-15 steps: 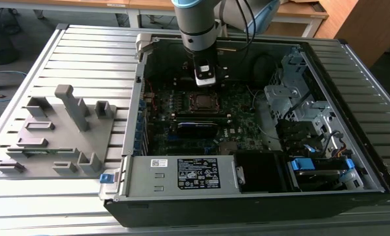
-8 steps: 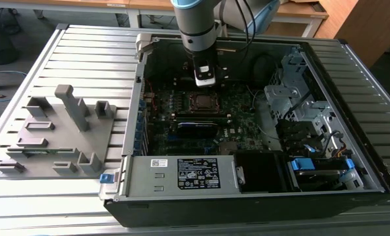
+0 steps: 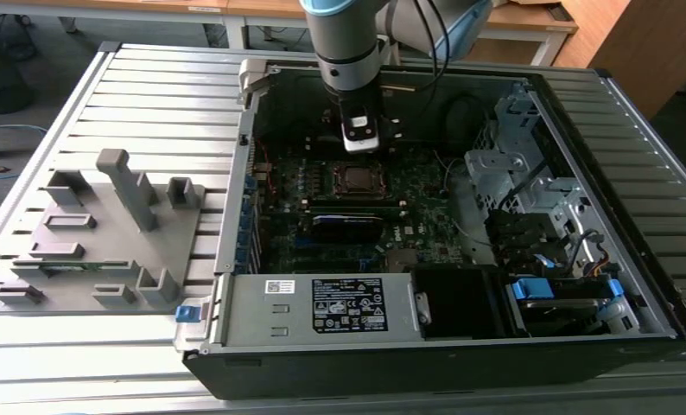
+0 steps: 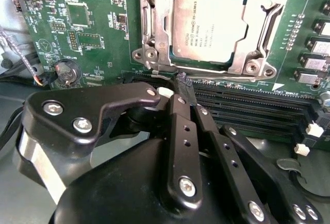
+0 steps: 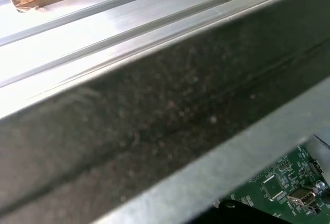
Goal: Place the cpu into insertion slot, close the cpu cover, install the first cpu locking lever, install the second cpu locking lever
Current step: 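Install the first cpu locking lever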
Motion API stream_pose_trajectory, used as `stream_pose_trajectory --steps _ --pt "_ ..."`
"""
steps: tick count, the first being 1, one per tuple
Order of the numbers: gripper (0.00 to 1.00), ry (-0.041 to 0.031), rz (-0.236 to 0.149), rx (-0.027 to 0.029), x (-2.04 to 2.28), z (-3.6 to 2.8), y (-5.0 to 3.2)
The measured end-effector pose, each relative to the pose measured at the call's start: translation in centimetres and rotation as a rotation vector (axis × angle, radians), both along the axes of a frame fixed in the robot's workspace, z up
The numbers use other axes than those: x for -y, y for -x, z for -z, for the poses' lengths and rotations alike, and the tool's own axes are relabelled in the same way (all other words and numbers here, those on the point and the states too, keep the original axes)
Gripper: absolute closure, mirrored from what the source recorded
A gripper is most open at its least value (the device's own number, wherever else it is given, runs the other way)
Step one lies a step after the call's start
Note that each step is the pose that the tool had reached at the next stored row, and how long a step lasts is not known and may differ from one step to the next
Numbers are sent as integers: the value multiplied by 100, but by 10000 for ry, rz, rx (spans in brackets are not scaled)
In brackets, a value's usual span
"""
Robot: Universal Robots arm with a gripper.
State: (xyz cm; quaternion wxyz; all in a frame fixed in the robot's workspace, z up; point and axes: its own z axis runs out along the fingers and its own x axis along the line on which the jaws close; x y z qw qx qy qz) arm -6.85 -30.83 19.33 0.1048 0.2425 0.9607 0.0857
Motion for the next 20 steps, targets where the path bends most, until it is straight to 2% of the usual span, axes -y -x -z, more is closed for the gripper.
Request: stream_pose_trajectory --steps 2,8,13,16,20 --pt "89 0 0 -2 0 -23 0" --pt "89 0 12 2 -11 -25 0" --pt "89 14 17 70 -12 -8 0" --pt "89 85 18 77 -12 -7 1" --pt "89 239 16 78 -11 -7 0"
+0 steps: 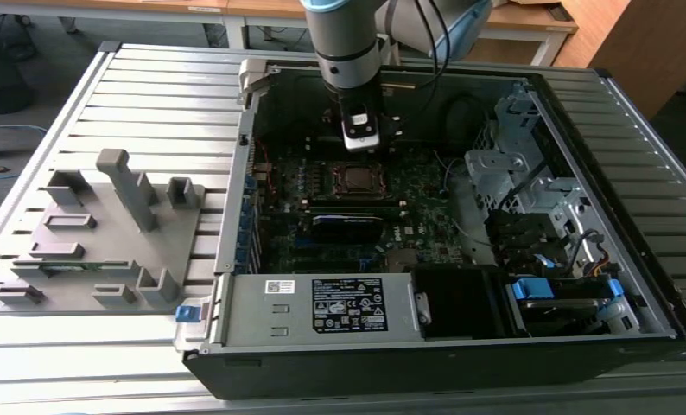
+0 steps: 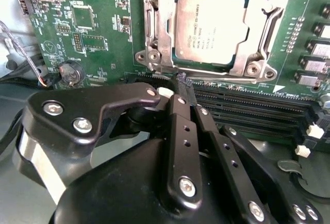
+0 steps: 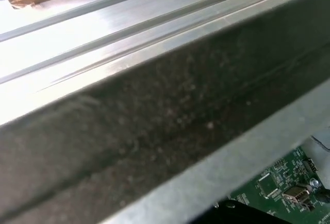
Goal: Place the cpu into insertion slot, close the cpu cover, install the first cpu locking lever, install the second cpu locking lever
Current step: 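Install the first cpu locking lever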
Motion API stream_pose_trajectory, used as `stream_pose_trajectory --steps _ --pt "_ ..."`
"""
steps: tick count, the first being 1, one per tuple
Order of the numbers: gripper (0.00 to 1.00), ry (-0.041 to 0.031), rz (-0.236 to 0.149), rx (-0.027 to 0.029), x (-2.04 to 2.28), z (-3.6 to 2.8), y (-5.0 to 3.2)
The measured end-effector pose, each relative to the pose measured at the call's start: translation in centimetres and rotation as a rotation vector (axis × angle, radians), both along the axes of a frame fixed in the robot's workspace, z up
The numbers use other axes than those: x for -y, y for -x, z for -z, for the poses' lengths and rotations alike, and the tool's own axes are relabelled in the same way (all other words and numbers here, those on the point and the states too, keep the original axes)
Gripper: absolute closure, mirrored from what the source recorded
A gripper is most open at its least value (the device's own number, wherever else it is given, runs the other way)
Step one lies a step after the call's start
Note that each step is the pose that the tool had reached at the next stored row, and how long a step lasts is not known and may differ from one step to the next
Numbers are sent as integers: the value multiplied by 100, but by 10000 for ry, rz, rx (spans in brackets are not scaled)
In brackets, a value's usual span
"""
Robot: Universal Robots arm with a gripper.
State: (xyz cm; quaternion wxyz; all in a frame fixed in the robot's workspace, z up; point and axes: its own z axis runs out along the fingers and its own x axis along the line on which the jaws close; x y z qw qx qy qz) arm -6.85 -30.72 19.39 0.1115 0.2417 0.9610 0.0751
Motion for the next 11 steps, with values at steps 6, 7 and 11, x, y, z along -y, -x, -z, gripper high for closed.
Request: stream_pose_trajectory --steps 6,7,11 --pt "89 58 0 38 1 19 1" --pt "89 59 1 46 1 23 1" --pt "89 49 0 77 -1 38 -1"
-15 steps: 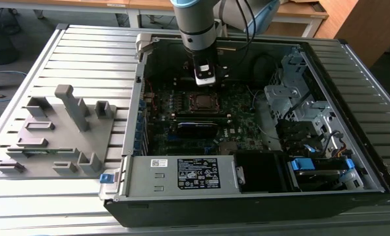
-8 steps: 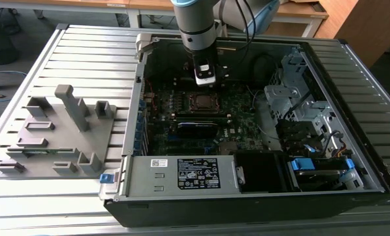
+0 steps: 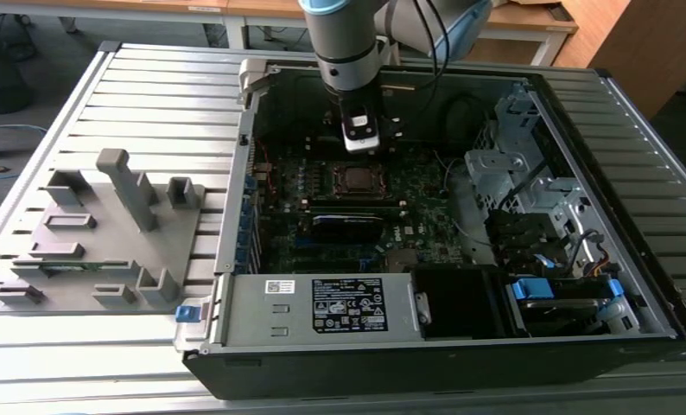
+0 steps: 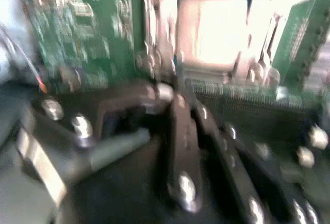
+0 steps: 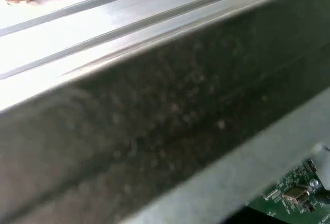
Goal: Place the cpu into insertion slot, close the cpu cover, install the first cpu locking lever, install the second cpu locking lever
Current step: 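Install the first cpu locking lever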
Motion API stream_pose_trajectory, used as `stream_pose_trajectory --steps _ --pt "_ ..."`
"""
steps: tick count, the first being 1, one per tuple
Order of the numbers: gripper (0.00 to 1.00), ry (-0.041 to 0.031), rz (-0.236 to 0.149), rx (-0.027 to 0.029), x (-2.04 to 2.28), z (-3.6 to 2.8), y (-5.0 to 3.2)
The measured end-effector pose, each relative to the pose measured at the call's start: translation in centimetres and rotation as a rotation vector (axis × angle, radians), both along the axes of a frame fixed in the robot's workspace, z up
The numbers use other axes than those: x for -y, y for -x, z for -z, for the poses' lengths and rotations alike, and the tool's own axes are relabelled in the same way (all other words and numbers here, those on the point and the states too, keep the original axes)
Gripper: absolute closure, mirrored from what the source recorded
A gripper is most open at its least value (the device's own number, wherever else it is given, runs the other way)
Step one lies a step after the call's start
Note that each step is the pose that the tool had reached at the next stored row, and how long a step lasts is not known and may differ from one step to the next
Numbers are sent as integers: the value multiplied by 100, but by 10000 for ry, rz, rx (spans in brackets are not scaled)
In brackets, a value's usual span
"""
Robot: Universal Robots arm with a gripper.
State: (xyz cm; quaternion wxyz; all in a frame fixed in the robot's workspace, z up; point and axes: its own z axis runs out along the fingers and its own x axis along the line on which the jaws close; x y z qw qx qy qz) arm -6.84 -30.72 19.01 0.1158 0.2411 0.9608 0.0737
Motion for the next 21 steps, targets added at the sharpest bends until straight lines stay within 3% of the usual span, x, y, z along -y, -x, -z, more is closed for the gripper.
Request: stream_pose_trajectory --steps 2,7,18,21 --pt "89 -11 0 -2 1 -1 1" --pt "89 -319 1 2 -1 -15 0" --pt "89 -345 1 -2 1 -309 1" --pt "89 -346 0 -1 1 -340 1"
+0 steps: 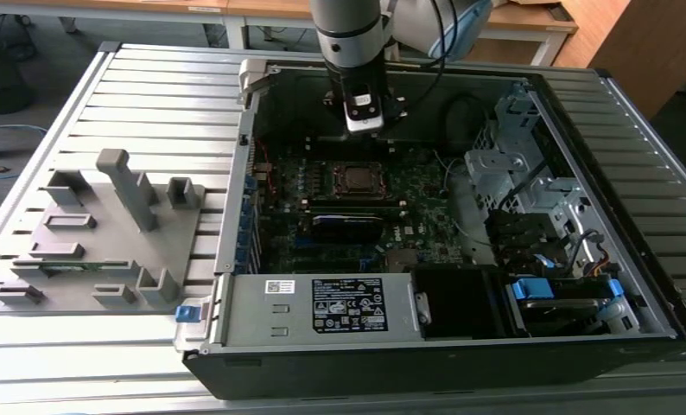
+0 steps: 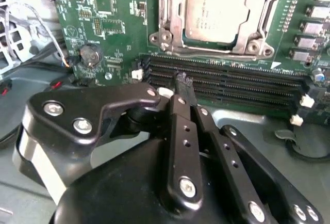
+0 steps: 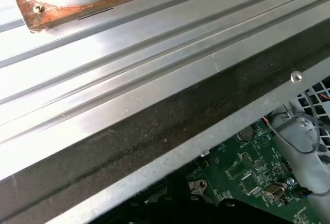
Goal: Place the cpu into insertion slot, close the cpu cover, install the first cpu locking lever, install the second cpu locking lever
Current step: 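Install the first cpu locking lever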
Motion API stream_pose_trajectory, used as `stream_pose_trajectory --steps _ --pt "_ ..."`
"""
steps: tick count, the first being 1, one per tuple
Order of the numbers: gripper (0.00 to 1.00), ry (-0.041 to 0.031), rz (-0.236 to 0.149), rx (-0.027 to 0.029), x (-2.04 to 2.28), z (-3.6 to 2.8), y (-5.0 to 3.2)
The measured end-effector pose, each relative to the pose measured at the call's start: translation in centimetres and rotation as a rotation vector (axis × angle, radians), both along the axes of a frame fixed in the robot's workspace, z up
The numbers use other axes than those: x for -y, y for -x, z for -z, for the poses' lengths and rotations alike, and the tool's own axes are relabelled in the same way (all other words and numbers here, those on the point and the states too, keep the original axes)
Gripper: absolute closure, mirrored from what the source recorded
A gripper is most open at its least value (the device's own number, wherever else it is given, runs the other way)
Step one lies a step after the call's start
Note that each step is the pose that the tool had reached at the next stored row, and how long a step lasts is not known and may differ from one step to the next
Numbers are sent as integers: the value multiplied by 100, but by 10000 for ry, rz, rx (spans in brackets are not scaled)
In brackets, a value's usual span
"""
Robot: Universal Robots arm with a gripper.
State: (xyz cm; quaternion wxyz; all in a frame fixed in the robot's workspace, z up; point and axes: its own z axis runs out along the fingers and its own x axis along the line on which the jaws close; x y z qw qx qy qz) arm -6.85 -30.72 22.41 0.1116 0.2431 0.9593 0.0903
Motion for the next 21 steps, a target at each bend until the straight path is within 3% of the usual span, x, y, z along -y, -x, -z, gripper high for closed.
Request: stream_pose_trajectory --steps 5,7,10,11,12,17,21 --pt "89 -1 -1 -21 0 -2 0" --pt "89 2 0 -168 0 -1 0" --pt "89 2 -1 -482 0 4 0" --pt "89 2 0 -562 0 5 -1" --pt "89 3 0 -603 1 5 0" --pt "89 2 0 -698 0 5 0" --pt "89 4 0 -708 0 -16 0"
